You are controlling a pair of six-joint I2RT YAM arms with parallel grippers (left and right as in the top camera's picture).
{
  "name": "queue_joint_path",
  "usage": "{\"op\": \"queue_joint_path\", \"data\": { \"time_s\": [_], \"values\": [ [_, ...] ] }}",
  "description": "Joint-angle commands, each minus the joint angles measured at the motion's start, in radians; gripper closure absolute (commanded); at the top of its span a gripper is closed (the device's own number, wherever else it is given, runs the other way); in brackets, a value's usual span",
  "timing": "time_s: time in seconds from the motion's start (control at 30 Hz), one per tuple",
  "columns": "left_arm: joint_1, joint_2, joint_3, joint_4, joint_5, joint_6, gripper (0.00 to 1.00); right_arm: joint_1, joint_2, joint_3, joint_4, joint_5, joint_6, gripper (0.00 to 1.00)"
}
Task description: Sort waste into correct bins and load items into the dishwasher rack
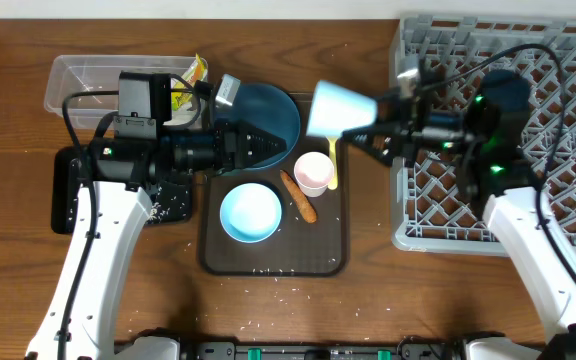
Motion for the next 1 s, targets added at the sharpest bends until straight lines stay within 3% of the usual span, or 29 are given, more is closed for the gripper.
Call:
{"op": "queue_joint_path", "data": {
  "time_s": [0.0, 0.13, 0.27, 0.47, 0.67, 0.97],
  "values": [
    [-0.001, 0.003, 0.011, -0.002, -0.190, 0.010, 0.58, -0.079, -0.002, 0.011, -0.127, 0.142, 0.046, 0.47],
    [-0.001, 0.003, 0.011, -0.027, -0.410, 0.010, 0.58, -0.147, -0.014, 0.041, -0.476, 0.334, -0.069, 0.48],
    [-0.001, 0.003, 0.010, -0.077, -0.613, 0.010, 0.57, -0.145, -0.029, 0.173, -0.897, 0.663, -0.211, 0.45],
    [-0.001, 0.003, 0.005, -0.116, -0.793, 0.010, 0.57, -0.053, -0.033, 0.435, -1.319, 1.121, -0.229, 0.40],
    [-0.001, 0.004, -0.020, -0.114, -0.859, 0.010, 0.57, 0.026, -0.016, 0.475, -1.468, 1.326, -0.147, 0.41],
    [-0.001, 0.045, -0.053, -0.113, -0.859, 0.014, 0.57, 0.026, 0.157, 0.475, -1.522, 1.297, -0.147, 0.40]
  ]
}}
